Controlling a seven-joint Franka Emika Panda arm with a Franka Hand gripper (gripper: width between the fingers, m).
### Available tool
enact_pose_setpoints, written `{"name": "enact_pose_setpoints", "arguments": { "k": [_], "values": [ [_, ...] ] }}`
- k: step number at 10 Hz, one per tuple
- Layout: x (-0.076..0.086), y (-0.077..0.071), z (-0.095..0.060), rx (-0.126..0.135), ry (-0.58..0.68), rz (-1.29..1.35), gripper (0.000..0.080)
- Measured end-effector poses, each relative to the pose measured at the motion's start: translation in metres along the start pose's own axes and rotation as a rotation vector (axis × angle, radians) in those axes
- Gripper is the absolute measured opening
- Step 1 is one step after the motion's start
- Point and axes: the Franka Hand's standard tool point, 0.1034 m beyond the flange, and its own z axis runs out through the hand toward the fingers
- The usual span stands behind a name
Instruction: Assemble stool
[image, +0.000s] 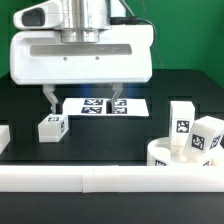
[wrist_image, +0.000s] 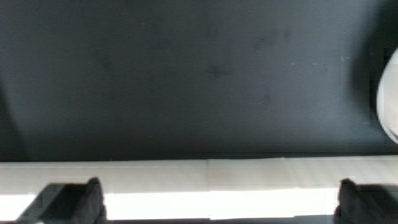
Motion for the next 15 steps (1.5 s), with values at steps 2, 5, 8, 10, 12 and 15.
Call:
{"name": "enact_pose_setpoints", "arguments": {
  "k": [2,5,8,10,12,15],
  "values": [
    [-0.007,0.029,0.0,0.015,-0.004,0.051,0.0649],
    [-0.056,0.086,0.02,-0.004,-0.012,0.058,0.0649],
    [-0.058,0.081,0.022,0.017,-0.051,0.076,0.0649],
    [-0.068,0.067,0.023,0.078,-0.214,0.095,0.0649],
    [-0.081,0.068,0.029,0.097,-0.415,0.204,0.0649],
    [-0.09,0.062,0.032,0.14,-0.764,0.203,0.0649]
  ]
}}
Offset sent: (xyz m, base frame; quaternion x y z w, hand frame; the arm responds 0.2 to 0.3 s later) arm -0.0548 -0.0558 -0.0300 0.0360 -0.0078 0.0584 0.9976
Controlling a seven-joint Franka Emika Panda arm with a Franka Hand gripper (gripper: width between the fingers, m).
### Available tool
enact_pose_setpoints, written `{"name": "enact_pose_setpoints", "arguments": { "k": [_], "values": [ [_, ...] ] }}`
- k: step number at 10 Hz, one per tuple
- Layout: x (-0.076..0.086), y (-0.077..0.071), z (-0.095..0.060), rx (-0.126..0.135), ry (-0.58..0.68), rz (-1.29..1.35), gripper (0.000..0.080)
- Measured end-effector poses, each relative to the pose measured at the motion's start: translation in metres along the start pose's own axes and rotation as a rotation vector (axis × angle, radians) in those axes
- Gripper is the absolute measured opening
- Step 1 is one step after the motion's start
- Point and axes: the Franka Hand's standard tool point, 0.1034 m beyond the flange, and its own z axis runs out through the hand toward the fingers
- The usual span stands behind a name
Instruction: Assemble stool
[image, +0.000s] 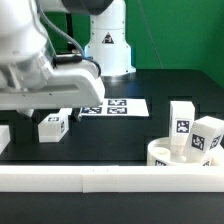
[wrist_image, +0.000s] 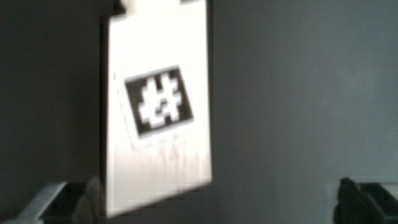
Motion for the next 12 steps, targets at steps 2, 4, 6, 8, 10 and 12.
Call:
{"name": "enact_pose_setpoints", "arguments": {
  "k": [2,4,6,8,10,12],
  "values": [
    [0.003,0.007,0.005,0.012,-0.187,0.004,0.0649],
    [-0.006,0.004,0.015,0.028,-0.373,0.002,0.0649],
    [0.008,0.006,0.018,0.017,-0.372,-0.004,0.0649],
    [0.01,0.007,0.019,0.015,-0.36,-0.003,0.0649],
    [0.012,0.008,0.02,0.007,-0.349,0.007,0.0649],
    [0.011,0.011,0.022,-0.001,-0.342,0.012,0.0606]
  ]
}}
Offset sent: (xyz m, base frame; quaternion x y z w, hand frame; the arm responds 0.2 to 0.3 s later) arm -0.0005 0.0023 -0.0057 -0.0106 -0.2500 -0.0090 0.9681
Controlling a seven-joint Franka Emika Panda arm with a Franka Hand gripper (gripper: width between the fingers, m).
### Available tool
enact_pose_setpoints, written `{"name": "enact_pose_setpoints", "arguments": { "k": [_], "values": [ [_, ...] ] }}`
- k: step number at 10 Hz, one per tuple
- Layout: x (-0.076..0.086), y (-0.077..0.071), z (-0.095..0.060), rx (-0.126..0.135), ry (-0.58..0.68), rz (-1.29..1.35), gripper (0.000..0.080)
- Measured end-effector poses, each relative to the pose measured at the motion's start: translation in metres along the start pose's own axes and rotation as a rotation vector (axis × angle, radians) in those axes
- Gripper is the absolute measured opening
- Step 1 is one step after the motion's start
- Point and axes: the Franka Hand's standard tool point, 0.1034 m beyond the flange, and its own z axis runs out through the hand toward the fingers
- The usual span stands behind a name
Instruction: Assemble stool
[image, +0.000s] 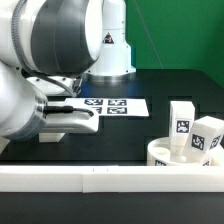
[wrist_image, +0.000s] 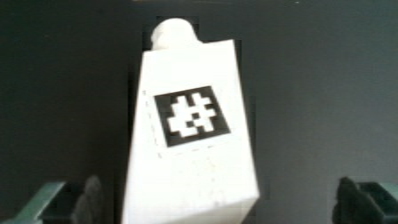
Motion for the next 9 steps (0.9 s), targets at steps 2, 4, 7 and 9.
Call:
{"name": "enact_pose_setpoints", "arguments": {
  "k": [2,4,7,9],
  "values": [
    [-0.001,0.001,0.002,-0.005,-0.007,0.003,0.0469],
    [-0.002,0.0,0.003,-0.007,-0.008,0.002,0.0333],
    [-0.003,-0.002,-0.002,-0.007,-0.009,-0.002,0.0324],
    [-0.013,-0.015,-0.02,-0.011,-0.001,0.014,0.0324]
  ]
}}
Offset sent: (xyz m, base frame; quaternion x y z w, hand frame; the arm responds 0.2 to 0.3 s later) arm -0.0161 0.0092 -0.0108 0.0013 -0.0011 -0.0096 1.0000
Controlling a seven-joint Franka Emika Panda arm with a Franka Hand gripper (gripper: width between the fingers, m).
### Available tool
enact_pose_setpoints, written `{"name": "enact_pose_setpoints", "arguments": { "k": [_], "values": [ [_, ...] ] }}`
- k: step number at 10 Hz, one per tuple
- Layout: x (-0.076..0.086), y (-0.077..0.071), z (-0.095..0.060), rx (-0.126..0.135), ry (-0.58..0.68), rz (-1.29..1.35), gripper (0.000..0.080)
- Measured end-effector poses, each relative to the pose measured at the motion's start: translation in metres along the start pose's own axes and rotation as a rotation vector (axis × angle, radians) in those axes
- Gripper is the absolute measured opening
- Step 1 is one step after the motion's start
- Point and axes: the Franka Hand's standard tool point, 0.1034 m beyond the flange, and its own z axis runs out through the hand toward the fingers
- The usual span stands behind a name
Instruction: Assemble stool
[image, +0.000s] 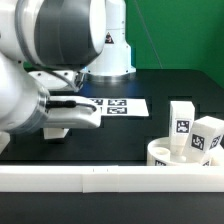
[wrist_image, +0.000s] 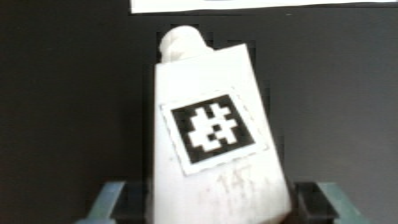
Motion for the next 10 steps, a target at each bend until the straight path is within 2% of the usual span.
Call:
{"name": "enact_pose_setpoints", "arguments": {
  "k": [1,2,3,4,6,7,8,9,10],
  "values": [
    [-0.017,-0.014,-0.015,0.001,-0.022,0.038,0.0324],
    [-0.028,-0.024,-0.029,0.006,-0.019,0.055,0.0324],
    [-0.035,-0.035,-0.042,0.032,0.0,0.095,0.0324],
    [-0.038,-0.037,-0.049,0.035,0.018,0.096,0.0324],
    [-0.026,-0.036,-0.053,0.033,0.094,0.095,0.0324],
    [-0.028,-0.037,-0.054,0.035,0.1,0.096,0.0324],
    [-0.015,-0.037,-0.063,0.03,0.186,0.092,0.0324],
    [-0.006,-0.043,-0.077,0.024,0.353,0.078,0.0324],
    [-0.019,-0.055,-0.074,0.03,0.41,0.086,0.0324]
  ]
}}
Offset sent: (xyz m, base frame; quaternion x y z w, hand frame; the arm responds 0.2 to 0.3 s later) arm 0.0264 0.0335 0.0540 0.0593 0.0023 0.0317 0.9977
